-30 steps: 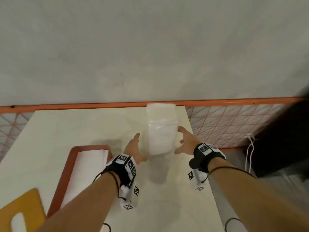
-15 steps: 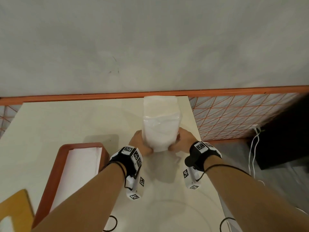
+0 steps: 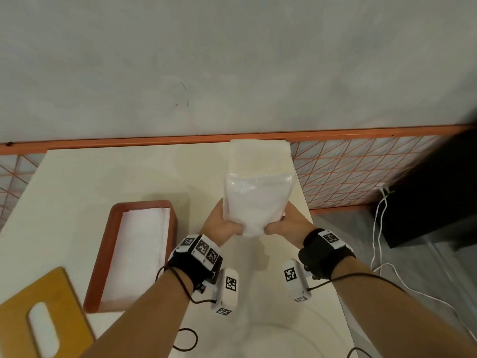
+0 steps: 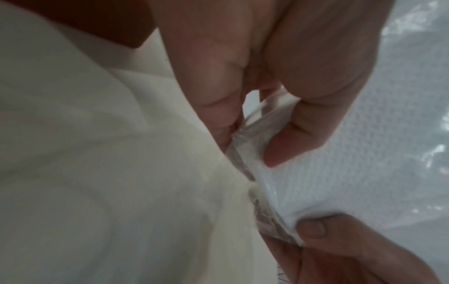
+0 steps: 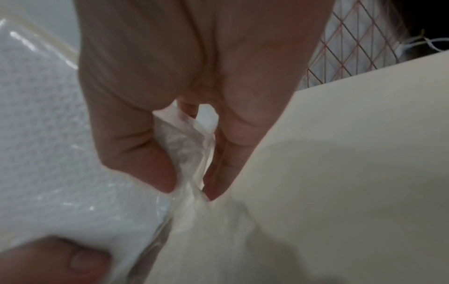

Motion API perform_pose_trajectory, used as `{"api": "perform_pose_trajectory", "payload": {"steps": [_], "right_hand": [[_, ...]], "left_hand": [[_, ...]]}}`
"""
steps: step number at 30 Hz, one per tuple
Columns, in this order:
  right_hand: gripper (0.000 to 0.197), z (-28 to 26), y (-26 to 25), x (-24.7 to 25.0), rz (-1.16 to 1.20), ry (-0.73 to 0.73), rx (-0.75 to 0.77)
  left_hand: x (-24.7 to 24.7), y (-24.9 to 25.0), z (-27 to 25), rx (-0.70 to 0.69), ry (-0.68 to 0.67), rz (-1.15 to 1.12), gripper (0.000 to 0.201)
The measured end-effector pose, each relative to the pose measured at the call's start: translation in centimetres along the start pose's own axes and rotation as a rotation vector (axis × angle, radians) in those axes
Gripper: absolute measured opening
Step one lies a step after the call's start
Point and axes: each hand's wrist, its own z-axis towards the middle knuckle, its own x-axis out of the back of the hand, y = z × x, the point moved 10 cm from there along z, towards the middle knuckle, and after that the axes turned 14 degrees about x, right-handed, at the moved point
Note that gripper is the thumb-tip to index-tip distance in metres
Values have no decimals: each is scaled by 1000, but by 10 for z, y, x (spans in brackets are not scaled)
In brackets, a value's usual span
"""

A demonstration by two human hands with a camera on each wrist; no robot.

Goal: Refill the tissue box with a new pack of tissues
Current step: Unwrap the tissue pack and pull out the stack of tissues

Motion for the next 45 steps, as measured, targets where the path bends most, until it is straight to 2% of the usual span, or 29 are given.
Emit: {"api": "perform_pose_trajectory", "payload": {"steps": [4, 7, 8, 10, 12, 13, 15, 17, 19, 21, 25, 27, 28, 30, 32, 36, 39, 42, 45], "right_hand": [[77, -34, -4, -20, 245, -29, -55], [68, -60, -10, -31, 383, -20, -82], [64, -67, -11, -33, 425, -11, -95], [50, -80, -11, -39, 458, 10, -133], [35, -90, -8, -42, 439, 34, -180], [28, -94, -7, -43, 406, 47, -206], [19, -103, -9, -45, 282, 52, -259], [34, -110, -18, -43, 114, 49, -290], [52, -113, -38, -39, -68, 54, -263], [60, -113, -64, -35, -188, 75, -199], [76, -111, -105, -25, -323, 163, -111], [83, -109, -113, -28, -330, 143, -127], [83, -109, -114, -31, -318, 120, -140], [69, -109, -113, -37, -279, 70, -151], [55, -108, -110, -40, -270, 31, -128], [49, -107, -107, -42, -215, 60, -55], [36, -111, -116, -46, -121, 86, -30], [48, -113, -121, -50, -7, 76, -34], [54, -113, -124, -58, -22, 30, -14]], "left_hand": [[-11, -21, -33, 76, -142, -114, 59], [-6, -37, -52, 169, -114, -114, 36], [-3, -41, -58, 188, -81, -59, 35], [2, -47, -68, 186, -25, 26, 69], [6, -49, -77, 152, 11, -44, 99], [10, -50, -80, 136, 43, -65, 105], [11, -43, -90, 67, 78, 3, 89], [3, -35, -104, 37, 57, 134, 63], [1, -25, -118, 37, 55, 254, 53], [2, -15, -132, 63, 54, 321, 60], [0, 4, -157, 129, 3, 491, 95], [2, 10, -162, 124, 29, 632, 98], [4, 11, -162, 117, 50, 688, 97], [10, 10, -160, 100, 88, 772, 94], [13, 9, -156, 56, 121, 803, 79], [16, 10, -155, -72, 163, 539, 53], [20, 16, -158, -122, 187, 429, 48], [27, 30, -160, -155, 213, 420, 40], [36, 37, -157, -152, 230, 457, 49]]}}
